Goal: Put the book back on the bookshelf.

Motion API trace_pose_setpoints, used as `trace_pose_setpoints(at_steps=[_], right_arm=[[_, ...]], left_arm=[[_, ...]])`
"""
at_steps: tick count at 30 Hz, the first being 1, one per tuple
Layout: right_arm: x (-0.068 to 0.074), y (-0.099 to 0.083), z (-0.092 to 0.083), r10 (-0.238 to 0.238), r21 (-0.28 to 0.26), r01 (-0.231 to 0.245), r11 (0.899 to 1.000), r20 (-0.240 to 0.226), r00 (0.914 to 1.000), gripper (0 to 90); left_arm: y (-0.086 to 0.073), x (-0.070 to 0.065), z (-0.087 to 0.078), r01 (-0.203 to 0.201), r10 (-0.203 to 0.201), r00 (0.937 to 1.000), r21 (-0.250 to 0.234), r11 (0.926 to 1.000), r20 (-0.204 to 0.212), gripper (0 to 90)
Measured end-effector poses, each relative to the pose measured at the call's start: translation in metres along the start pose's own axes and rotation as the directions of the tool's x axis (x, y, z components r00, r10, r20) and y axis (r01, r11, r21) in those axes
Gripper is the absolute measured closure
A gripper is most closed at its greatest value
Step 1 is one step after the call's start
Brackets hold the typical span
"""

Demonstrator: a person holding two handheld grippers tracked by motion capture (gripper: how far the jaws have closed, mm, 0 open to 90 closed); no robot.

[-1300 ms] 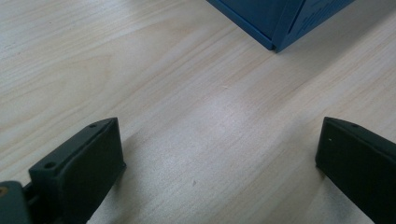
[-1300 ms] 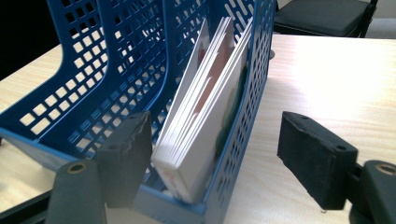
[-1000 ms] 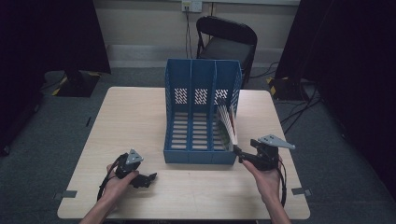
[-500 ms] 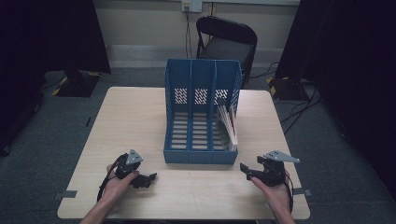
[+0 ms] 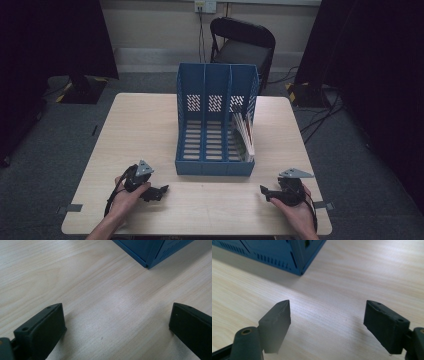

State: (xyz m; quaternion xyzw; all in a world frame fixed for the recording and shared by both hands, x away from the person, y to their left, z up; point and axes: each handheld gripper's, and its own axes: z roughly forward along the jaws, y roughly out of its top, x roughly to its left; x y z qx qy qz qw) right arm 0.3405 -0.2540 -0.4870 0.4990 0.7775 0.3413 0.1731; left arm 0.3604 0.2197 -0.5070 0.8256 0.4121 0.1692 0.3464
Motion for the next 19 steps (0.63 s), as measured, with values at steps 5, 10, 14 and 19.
trace_pose_setpoints(at_steps=[5,10,14,19], right_arm=[[0.003,-0.002,0.01,-0.009,0.037,0.008,0.999,0.027,0.9996,19.0],[0.003,-0.008,0.015,-0.042,-0.016,0.043,0.999,0.062,0.9972,14.4],[0.003,-0.01,0.016,-0.041,-0.044,0.044,0.998,0.067,0.9969,14.4],[0.003,-0.011,0.016,-0.031,-0.048,0.035,0.998,0.084,0.996,14.5]], left_arm=[[0.0,0.0,0.0,-0.001,0.001,1.0,0.0,1.0,0.001,0.0],[0.0,0.0,0.0,-0.004,0.004,1.0,0.001,1.0,0.002,0.0],[0.0,0.0,0.0,-0.004,0.004,1.0,0.001,1.0,0.003,0.0],[0.0,0.0,0.0,-0.004,0.004,1.0,0.0,1.0,0.002,0.0]])
